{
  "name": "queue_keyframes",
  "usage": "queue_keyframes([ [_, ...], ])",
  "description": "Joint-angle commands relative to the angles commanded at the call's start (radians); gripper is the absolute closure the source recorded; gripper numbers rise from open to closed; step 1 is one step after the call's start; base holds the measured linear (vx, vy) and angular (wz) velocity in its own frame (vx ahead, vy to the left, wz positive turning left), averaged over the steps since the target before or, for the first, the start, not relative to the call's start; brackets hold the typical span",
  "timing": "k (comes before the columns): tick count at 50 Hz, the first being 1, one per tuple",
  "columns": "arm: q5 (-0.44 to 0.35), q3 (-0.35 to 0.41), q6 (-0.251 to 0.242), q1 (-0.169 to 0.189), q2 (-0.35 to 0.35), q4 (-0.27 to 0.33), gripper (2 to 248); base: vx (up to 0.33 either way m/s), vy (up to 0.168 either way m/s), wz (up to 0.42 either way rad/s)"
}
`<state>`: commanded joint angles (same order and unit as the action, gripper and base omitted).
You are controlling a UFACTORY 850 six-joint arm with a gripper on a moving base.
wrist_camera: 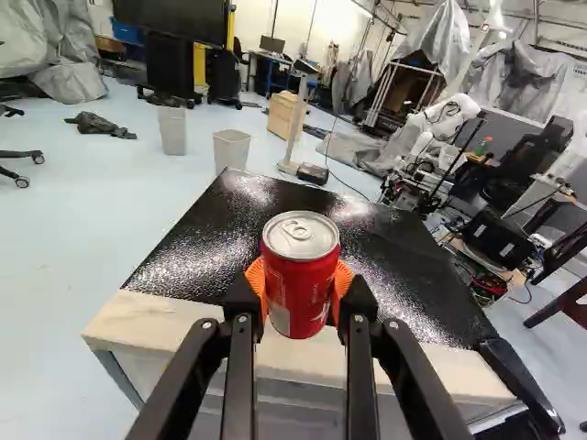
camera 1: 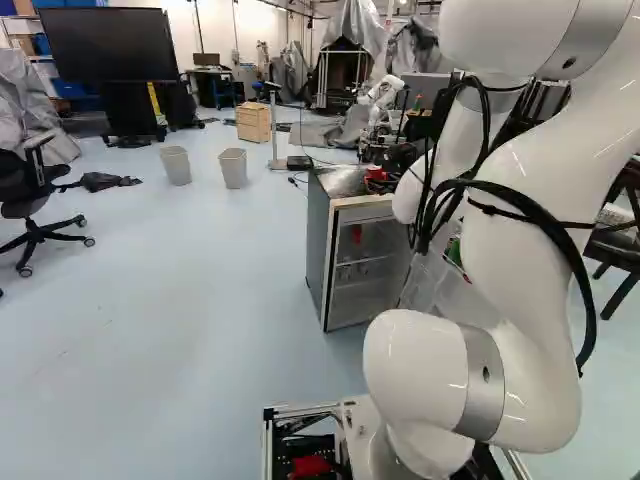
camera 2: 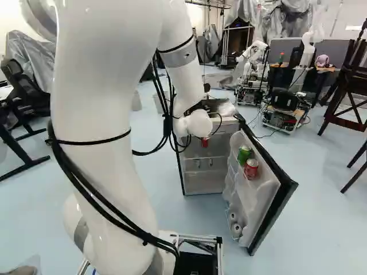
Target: Grab a drink from the fridge
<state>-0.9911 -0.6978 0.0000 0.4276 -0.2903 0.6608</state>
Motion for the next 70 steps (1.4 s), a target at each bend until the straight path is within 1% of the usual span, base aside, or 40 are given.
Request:
queue_keyframes([
  [12, 0.000, -0.033, 0.000, -0.016, -0.027, 0.000, 158, 0.000, 0.000, 0.000],
  [28, 0.000, -0.039, 0.002, -0.018, -0.032, 0.000, 158, 0.000, 0.000, 0.000],
  [33, 0.000, -0.039, 0.032, -0.018, -0.032, 0.000, 158, 0.000, 0.000, 0.000],
  [45, 0.000, -0.039, 0.148, -0.018, -0.032, 0.000, 158, 0.000, 0.000, 0.000],
  [49, 0.000, -0.039, 0.173, -0.018, -0.032, 0.000, 158, 0.000, 0.000, 0.000],
  [56, 0.000, -0.039, 0.186, -0.018, -0.032, 0.000, 158, 0.000, 0.000, 0.000],
  [70, 0.000, -0.040, 0.188, -0.018, -0.051, 0.000, 158, 0.000, 0.000, 0.000],
])
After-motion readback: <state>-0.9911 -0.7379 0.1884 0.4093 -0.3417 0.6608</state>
